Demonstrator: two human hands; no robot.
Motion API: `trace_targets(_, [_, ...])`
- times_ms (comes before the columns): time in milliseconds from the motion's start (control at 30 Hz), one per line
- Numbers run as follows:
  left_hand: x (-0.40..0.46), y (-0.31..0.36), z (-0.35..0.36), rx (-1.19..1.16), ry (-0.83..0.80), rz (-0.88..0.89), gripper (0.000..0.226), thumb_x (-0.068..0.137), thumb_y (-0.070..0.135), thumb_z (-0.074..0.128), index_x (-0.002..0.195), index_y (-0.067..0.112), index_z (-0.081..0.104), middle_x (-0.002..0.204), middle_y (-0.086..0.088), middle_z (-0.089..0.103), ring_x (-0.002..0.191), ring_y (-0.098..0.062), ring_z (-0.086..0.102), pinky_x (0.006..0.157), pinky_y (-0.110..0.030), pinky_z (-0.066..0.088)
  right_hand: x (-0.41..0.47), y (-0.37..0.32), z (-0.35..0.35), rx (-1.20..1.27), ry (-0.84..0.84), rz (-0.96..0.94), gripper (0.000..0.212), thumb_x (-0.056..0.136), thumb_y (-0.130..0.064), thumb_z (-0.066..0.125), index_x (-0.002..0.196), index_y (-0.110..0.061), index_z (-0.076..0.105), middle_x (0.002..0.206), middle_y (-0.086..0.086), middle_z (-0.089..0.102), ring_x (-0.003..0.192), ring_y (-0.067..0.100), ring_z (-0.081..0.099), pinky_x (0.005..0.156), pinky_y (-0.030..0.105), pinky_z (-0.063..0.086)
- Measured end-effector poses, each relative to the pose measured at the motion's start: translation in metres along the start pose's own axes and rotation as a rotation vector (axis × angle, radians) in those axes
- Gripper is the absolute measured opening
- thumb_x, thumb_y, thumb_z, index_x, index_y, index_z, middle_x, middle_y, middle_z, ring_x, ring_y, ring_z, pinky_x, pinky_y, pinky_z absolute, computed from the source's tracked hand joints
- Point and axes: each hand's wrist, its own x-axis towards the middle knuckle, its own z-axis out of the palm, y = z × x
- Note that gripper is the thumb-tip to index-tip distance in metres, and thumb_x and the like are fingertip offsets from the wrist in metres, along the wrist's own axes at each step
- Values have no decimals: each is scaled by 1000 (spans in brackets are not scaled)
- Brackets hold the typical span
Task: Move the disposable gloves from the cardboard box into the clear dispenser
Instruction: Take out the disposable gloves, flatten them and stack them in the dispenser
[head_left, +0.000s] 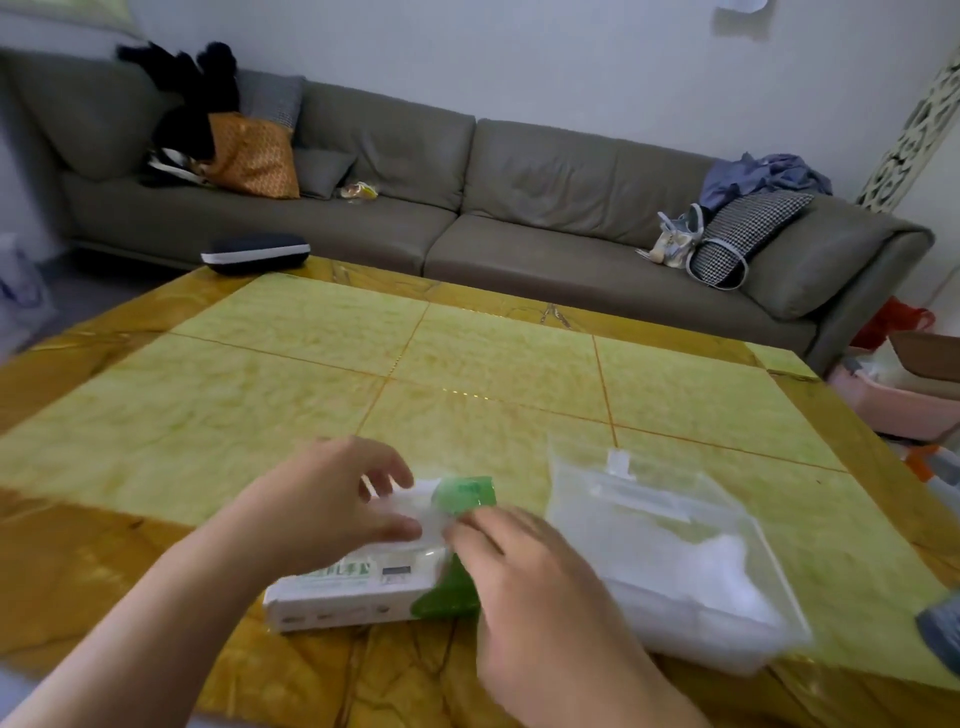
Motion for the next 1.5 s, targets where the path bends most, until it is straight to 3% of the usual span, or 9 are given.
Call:
trace_targets(67, [3,1,4,22,74,15,6,88,47,77,89,43,72,86,26,68,81,4,65,73,-19,54,5,-5,13,9,-37,-18,60,93,-8,59,150,-23,48,152,-6,41,143,16,33,119,36,37])
trace_targets(467, [9,10,5,-299,297,-114,29,100,30,64,72,25,71,48,13,58,39,-4,43,42,-17,33,1,-5,12,51,16,46,43,98,-16,54,138,-32,56,146,-12,34,135,18,42,109,35,46])
trace_targets(667, [8,10,1,-535,269,-190,25,105,23,57,86,18,73,71,5,76,67,-20,72,73,-41,61,-2,-6,10,60,19,64,46,98,-14,59,141,-31,56,145,-10,35,133,19,44,112,38,46])
trace_targets(867, [3,23,1,-635,193,-77,29,106,19,54,86,7,72,75,-7,76,67,-23,73,62,-26,57,0,-5,11,22,1,49,46,96,-14,59,141,-25,56,141,-6,38,129,23,45,107,38,47])
trace_targets(1067, [-3,35,-10,-1206,296,-74,28,104,20,56,99,-5,69,78,-18,72,68,-30,69,58,-31,60,2,0,13,27,-16,29,46,95,-15,55,140,-26,54,139,-8,35,129,19,42,105,35,46])
trace_targets(1200, [-3,36,-15,-1459,271,-123,24,103,18,55,99,-3,66,72,-12,65,62,-23,64,50,-32,56,1,1,9,260,220,154,34,95,-9,52,121,-29,61,123,-23,47,112,0,53,98,19,47])
trace_targets(1300, [-1,33,-12,-1443,208,-128,28,104,20,54,102,-4,66,76,-15,66,61,-24,64,48,-34,54,-1,9,-3,579,536,222,24,90,-15,59,106,-32,53,106,-17,57,104,3,59,88,28,53])
trace_targets(1400, [-1,37,-5,-1417,158,-131,34,104,23,56,101,-8,68,79,-18,67,59,-26,64,46,-34,54,-6,23,-23,885,573,167,54,85,-54,65,132,-34,48,129,-21,56,130,2,53,103,29,47])
trace_targets(1500, [-4,48,4,-1370,52,-100,37,102,25,58,95,-10,69,74,-20,65,59,-28,64,45,-34,54,-6,38,-34,799,526,207,94,75,-70,72,154,-42,29,152,-30,38,145,-4,35,118,30,35])
